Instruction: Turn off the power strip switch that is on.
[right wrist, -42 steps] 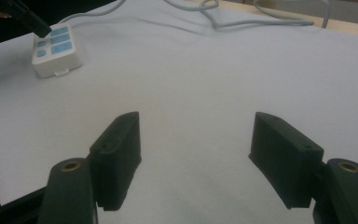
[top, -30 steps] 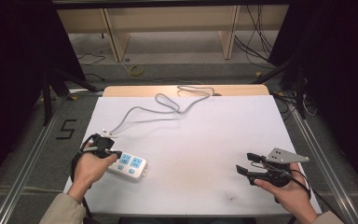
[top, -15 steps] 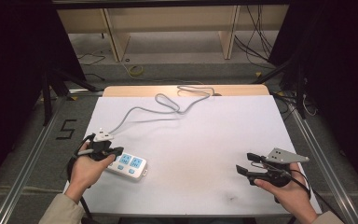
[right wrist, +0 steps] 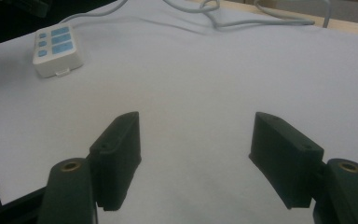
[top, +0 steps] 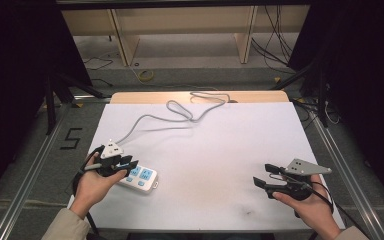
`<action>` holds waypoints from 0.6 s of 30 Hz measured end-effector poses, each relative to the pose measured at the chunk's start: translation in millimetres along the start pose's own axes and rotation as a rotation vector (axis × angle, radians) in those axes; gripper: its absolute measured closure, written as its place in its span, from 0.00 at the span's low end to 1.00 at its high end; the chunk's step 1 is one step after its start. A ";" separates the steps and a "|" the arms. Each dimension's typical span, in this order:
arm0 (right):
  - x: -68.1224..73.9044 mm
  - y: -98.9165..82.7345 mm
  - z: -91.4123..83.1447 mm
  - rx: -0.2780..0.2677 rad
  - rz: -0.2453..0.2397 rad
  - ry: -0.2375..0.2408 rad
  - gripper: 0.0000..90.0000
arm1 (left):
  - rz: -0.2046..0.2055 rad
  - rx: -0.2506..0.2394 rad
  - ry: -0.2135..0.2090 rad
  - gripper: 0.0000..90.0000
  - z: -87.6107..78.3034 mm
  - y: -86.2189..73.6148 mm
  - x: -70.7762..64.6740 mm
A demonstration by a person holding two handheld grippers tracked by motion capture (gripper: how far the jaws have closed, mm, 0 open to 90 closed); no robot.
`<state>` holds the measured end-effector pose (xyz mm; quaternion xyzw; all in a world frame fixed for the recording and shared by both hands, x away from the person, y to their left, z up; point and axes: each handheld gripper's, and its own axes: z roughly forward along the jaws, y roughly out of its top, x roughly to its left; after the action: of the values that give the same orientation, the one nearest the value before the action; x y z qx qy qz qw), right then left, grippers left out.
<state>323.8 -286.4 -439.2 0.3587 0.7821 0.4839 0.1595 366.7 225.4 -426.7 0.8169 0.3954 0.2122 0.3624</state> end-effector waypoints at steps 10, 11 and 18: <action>0.0 -0.2 0.4 0.002 -0.002 0.003 0.37 | -0.003 -0.087 -0.071 0.33 5.7 0.2 -7.5; 0.1 -0.3 0.4 0.002 -0.002 0.004 0.37 | -0.001 -0.096 -0.082 0.32 5.5 0.5 -8.9; 0.3 -0.9 0.1 0.005 -0.004 0.007 0.36 | 0.045 -0.152 -0.143 0.25 3.6 -0.8 -24.6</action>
<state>323.2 -286.4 -439.9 0.3559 0.7845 0.4831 0.1567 353.9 204.6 -431.1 0.8086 0.3328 0.1909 0.4460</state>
